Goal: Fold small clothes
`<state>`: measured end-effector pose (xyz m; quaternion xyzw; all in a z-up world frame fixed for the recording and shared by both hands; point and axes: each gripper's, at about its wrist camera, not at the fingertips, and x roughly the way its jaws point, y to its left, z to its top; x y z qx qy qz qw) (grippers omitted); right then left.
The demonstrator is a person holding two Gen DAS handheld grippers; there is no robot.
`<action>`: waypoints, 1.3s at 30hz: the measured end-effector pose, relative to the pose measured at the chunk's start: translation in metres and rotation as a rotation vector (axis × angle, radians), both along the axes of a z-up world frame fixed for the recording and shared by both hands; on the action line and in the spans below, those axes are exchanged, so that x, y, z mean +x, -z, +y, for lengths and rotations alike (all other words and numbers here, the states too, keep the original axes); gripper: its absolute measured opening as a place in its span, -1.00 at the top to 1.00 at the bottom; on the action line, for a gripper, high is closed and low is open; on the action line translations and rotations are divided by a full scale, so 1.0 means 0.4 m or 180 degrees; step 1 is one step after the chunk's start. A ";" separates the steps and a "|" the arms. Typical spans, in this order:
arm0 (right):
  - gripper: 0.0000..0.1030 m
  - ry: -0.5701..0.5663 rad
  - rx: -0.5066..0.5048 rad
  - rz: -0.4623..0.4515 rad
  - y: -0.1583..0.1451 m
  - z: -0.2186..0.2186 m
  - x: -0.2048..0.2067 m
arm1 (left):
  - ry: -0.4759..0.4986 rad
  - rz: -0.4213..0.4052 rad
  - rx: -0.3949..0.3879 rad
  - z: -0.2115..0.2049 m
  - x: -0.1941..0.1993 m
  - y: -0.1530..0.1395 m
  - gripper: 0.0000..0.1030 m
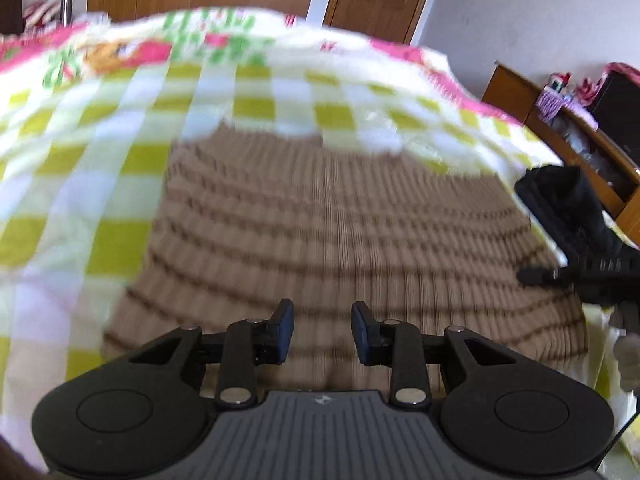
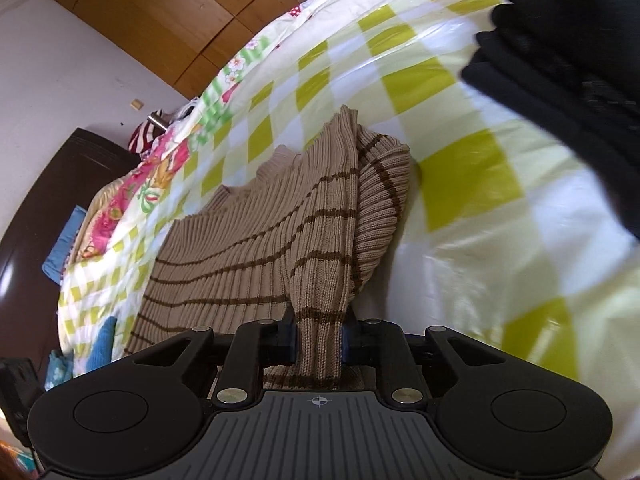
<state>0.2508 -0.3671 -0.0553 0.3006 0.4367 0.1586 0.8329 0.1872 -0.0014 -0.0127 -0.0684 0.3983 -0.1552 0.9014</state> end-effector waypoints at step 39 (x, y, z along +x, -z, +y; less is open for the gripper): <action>0.61 0.0536 0.0231 0.0042 -0.127 -0.031 -0.005 | 0.0661 -0.0576 0.0620 -0.187 0.009 0.072 -0.01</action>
